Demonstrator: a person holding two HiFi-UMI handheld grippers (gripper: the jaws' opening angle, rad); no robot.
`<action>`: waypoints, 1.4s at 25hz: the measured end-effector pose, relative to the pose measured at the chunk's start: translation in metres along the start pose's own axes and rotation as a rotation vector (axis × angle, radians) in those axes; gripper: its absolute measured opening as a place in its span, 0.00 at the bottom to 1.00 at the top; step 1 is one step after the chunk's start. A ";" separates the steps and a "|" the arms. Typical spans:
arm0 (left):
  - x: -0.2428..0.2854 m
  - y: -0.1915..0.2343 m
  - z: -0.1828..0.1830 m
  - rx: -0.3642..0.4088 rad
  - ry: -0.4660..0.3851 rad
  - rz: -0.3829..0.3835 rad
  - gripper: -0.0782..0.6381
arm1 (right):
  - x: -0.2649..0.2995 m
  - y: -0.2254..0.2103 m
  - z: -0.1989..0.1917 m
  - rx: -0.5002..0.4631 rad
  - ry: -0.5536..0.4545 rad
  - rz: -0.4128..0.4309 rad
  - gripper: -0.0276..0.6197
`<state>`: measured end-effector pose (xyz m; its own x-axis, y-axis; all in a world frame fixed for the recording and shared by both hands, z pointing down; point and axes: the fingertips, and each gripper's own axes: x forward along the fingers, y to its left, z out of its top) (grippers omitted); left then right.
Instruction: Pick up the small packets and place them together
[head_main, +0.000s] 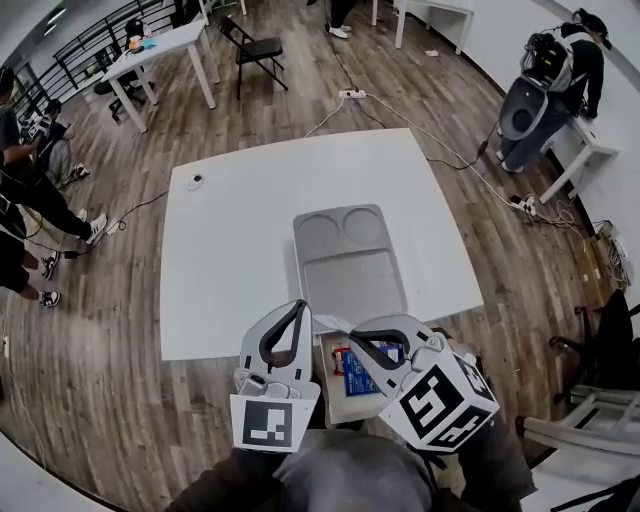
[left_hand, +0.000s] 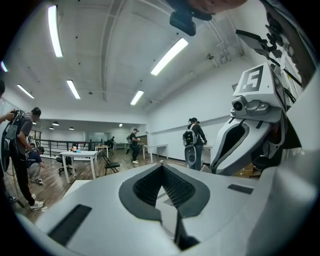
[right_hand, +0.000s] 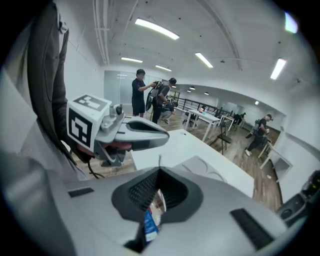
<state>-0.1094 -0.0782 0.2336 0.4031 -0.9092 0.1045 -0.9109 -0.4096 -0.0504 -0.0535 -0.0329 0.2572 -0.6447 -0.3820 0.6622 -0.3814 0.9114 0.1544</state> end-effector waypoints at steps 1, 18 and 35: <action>0.002 0.005 0.003 -0.003 -0.003 0.012 0.11 | 0.002 -0.005 0.007 0.011 -0.022 0.021 0.05; 0.070 0.070 0.005 0.014 -0.053 0.061 0.11 | 0.102 -0.103 -0.024 0.345 -0.018 0.172 0.05; 0.053 0.062 -0.005 -0.008 -0.039 0.061 0.11 | 0.072 -0.042 -0.012 0.145 -0.029 0.141 0.24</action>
<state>-0.1445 -0.1516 0.2410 0.3497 -0.9348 0.0622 -0.9345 -0.3528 -0.0480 -0.0766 -0.0968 0.3071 -0.7165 -0.2587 0.6479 -0.3762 0.9254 -0.0465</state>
